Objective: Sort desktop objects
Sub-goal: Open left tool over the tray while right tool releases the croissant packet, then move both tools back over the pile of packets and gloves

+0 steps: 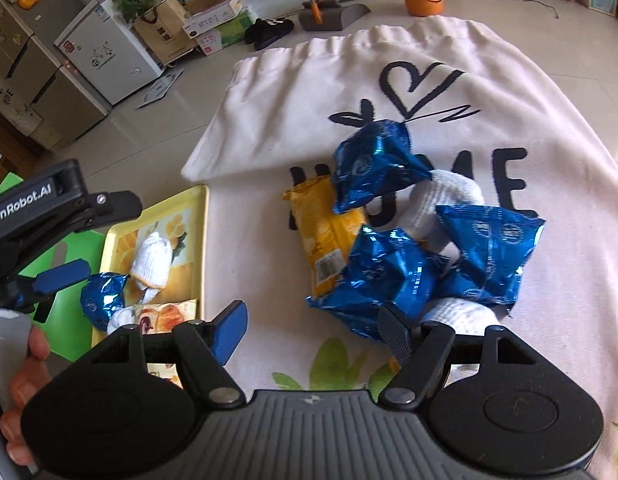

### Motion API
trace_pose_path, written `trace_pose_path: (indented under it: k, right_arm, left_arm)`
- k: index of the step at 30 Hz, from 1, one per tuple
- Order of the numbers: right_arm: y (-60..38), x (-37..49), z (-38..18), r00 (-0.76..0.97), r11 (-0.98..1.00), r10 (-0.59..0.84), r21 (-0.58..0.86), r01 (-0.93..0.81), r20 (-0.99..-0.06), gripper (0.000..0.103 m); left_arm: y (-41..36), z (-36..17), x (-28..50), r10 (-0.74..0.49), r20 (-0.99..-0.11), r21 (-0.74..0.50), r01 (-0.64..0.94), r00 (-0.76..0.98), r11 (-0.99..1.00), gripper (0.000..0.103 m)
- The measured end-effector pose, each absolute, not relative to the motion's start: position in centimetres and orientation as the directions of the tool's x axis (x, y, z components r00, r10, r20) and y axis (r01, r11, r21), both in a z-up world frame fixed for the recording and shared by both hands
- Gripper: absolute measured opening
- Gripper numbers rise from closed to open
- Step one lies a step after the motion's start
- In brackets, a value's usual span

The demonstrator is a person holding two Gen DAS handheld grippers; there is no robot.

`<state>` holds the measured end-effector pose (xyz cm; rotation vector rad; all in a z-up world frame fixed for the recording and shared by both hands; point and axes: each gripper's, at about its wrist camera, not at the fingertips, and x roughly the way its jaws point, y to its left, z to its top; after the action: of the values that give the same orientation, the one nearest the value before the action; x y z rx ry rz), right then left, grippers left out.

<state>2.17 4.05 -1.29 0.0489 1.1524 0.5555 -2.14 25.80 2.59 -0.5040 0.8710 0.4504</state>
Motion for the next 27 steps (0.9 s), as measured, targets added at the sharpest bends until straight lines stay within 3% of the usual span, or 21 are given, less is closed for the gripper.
trace_pose_path:
  k: [27]
  right_arm:
    - [-5.9, 4.6, -2.7, 0.305, 0.951, 0.296, 0.249, -0.183, -0.905, 0.073]
  left_arm:
    - [13.2, -0.6, 4.0, 0.048, -0.858, -0.151, -0.340, 0.511, 0.928, 0.102]
